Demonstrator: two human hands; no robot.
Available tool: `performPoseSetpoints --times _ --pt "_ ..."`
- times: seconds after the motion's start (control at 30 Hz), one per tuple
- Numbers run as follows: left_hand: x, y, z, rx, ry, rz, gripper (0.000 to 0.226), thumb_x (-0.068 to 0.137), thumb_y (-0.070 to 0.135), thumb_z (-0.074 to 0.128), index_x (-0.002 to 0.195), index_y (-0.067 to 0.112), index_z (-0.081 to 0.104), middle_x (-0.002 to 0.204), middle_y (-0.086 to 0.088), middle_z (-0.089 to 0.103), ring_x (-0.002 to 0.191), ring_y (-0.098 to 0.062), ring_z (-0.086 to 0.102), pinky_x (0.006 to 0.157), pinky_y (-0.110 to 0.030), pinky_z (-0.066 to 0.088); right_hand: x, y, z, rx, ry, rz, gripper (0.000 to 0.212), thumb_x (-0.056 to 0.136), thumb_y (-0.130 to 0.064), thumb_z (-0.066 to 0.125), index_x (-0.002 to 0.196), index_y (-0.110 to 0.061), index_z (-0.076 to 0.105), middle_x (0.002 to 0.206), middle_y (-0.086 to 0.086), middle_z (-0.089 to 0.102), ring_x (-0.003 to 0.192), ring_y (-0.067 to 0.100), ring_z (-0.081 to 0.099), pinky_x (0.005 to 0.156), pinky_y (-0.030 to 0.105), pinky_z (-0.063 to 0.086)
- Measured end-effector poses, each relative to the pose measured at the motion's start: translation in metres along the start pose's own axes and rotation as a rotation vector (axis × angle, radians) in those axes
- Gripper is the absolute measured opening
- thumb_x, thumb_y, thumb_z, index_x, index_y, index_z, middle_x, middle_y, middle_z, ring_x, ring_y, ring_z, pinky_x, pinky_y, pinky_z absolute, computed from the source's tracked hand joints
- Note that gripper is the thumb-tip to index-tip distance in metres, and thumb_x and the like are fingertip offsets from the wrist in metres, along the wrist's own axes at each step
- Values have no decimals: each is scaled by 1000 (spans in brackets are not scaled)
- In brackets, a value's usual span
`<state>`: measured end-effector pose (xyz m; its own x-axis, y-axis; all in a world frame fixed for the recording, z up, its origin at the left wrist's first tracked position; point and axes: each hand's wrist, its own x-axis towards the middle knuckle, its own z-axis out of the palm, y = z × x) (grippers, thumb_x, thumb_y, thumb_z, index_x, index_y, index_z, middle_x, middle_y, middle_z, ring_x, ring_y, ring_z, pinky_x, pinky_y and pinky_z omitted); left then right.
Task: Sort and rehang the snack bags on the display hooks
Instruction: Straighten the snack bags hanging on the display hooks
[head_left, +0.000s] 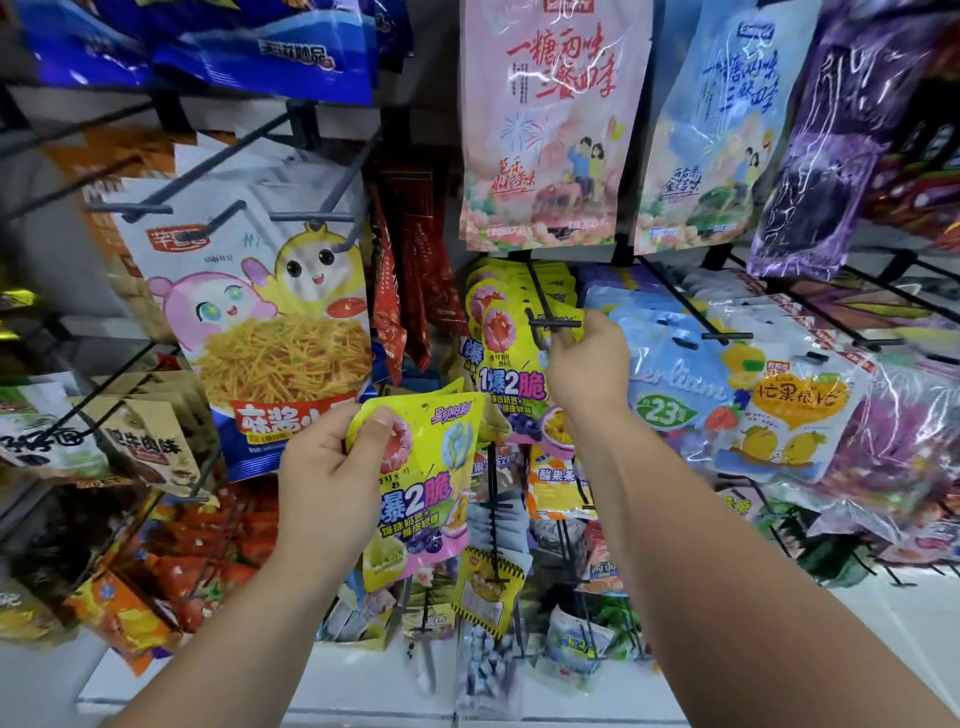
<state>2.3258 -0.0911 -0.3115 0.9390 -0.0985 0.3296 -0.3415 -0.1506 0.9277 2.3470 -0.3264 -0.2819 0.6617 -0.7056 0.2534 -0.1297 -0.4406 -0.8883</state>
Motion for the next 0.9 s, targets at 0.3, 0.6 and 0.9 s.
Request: performPoseSetpoints --times 0.3,0.6,0.9 --pt "1 -1 6 -61 -51 -118 25 100 24 63 79 26 77 77 -7 73 77 -36 66 79 -57 56 -5 -8 -4 102 -50 53 42 96 -11 57 137 -18 52 103 -5 63 81 14 67 76 40 56" --pt "5 17 14 -183 -54 -167 25 90 12 74 69 25 75 66 -2 73 57 -15 65 61 -31 56 -74 -23 -45 423 -111 -44 48 102 -21 60 147 -30 47 151 -16 50 126 -15 51 99 12 46" --pt "5 21 30 -257 -21 -193 21 83 12 79 64 20 76 63 -4 72 52 -14 62 52 -26 53 -96 12 -46 183 -474 30 32 75 -34 90 101 -33 70 91 -14 78 80 1 72 77 35 60"
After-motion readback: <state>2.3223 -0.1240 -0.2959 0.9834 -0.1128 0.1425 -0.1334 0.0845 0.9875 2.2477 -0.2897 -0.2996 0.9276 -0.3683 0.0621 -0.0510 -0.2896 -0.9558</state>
